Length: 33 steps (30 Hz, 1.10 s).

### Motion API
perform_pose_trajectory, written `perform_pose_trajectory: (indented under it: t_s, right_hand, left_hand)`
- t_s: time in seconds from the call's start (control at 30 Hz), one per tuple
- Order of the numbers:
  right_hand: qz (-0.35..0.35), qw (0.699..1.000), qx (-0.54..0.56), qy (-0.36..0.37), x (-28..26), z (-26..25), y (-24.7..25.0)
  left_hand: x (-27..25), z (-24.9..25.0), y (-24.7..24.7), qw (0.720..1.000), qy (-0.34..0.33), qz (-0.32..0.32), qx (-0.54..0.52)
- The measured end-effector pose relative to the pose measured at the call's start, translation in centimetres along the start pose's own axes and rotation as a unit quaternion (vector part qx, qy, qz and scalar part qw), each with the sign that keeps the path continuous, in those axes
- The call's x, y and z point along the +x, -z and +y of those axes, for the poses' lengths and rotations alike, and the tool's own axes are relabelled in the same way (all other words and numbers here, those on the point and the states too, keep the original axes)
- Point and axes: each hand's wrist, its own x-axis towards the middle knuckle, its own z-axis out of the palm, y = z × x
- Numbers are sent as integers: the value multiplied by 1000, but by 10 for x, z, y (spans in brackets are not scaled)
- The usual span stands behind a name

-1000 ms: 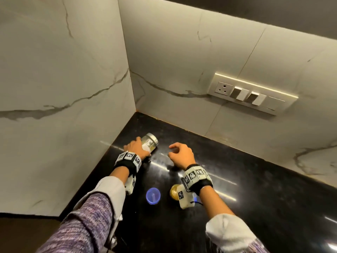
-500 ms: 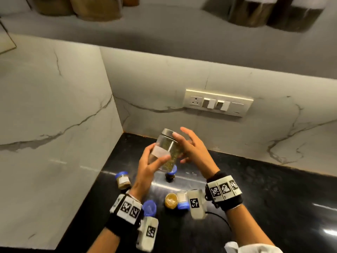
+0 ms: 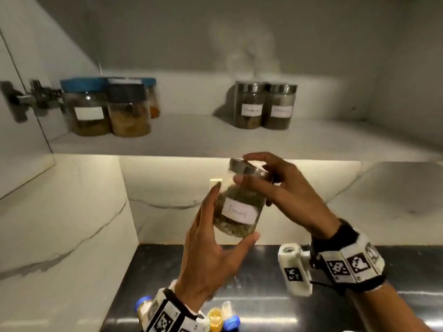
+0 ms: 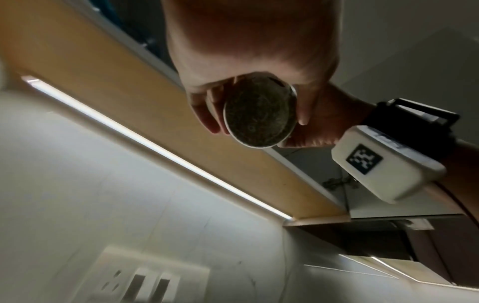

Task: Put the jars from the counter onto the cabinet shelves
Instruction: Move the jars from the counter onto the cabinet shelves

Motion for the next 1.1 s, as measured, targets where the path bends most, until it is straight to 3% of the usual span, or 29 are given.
perform_pose_trajectory:
  t_s: [0.13,0.2,0.43,0.57,0.67,0.9,1.1]
  right_hand:
    - [5,996,-82,35,23,-48,48]
    - [-6,993,-117,26,46,-65,69]
    - [11,970,-244,-11,148,-74,107]
    - [-19,945,-324,-38,183,-58,99]
    - [-33,936,-347,-50,193,-44,94]
    - [-17,908,-418,-4,191,-38,102]
    - [-3,921,-390,-3,180,-34,99]
  left_hand:
    - [49,45,-12,989,-100,49,102]
    - [75,56,-17,981,-116,53,145]
    - [157,70,-33,985,-80,18,153]
    - [196,62,-41,981,-19,-56,186]
    - [205,53,-46,973,6,-99,209]
    - [205,41,-50,973,-5,-85,216]
    - [202,38,-49,974,-14,-73,213]
